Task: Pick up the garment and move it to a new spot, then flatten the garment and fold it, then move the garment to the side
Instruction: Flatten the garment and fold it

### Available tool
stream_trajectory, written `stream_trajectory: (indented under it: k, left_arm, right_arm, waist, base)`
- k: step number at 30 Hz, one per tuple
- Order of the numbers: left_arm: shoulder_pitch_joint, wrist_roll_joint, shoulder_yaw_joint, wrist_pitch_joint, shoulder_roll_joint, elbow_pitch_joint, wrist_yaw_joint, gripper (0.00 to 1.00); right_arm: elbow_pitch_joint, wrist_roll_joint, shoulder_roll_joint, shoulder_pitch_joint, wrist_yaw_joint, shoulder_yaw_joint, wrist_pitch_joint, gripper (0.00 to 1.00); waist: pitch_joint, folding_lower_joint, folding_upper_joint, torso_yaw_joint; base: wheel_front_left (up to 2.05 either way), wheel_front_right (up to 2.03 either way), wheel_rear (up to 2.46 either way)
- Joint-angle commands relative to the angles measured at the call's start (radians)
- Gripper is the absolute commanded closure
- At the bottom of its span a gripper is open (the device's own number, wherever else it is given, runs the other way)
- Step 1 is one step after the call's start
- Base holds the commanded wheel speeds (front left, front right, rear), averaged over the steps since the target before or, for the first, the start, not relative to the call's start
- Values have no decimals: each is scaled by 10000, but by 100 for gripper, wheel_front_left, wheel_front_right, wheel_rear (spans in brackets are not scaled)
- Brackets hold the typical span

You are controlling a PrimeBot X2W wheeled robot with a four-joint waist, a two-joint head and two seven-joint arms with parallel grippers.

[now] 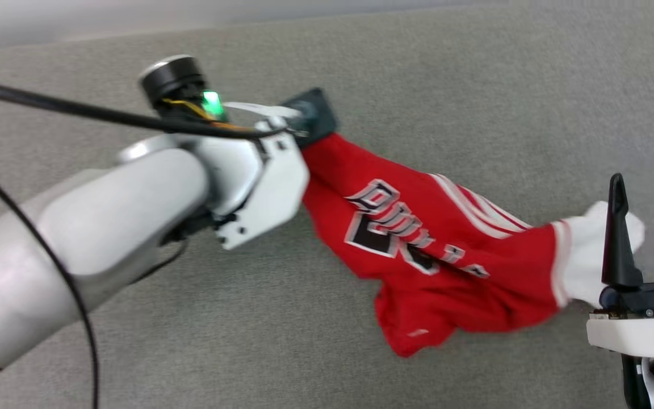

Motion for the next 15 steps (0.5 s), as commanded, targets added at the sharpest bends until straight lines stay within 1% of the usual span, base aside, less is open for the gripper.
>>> stream_trajectory:
  k: [1, 6, 7, 9, 11, 13, 15]
  left_arm:
    - [306, 111, 13, -396, 564, 368, 5, 100]
    - [1254, 405, 10, -1066, 1673, 1152, 5, 100]
    - [1254, 405, 10, -1066, 1673, 1152, 5, 100]
    - [1788, 382, 8, -1249, 1944, 1430, 5, 100]
    - [2300, 139, 13, -1462, 2075, 1730, 5, 100]
    - [2850, -192, 11, -1622, 2077, 1985, 5, 100]
    - [3425, -339, 10, -1554, 1914, 2121, 5, 100]
  right_arm:
    - [-46, -23, 21, 189, -7, -2, -19, 0]
    - [3, 61, 21, 388, -7, -44, -19, 0]
    - [3, 61, 21, 388, -7, -44, -19, 0]
    - [11, 62, 21, 420, -7, -61, -19, 0]
    - [67, 82, 21, 497, -7, -65, -19, 0]
    - [98, 68, 21, 504, -7, -61, -19, 0]
    - [132, 57, 22, 520, -7, -92, -19, 0]
  waist:
    - [-376, 0, -1, 399]
    - [-483, 0, -1, 571]
    - [-483, 0, -1, 571]
    - [-480, 0, -1, 610]
    - [-466, 0, -1, 643]
    - [-454, 0, -1, 660]
    - [-462, 0, -1, 698]
  base:
    - [0, 0, 0]
    - [0, 0, 0]
    - [0, 0, 0]
    - [0, 0, 0]
    - [0, 0, 0]
    - [0, 0, 0]
    - [0, 0, 0]
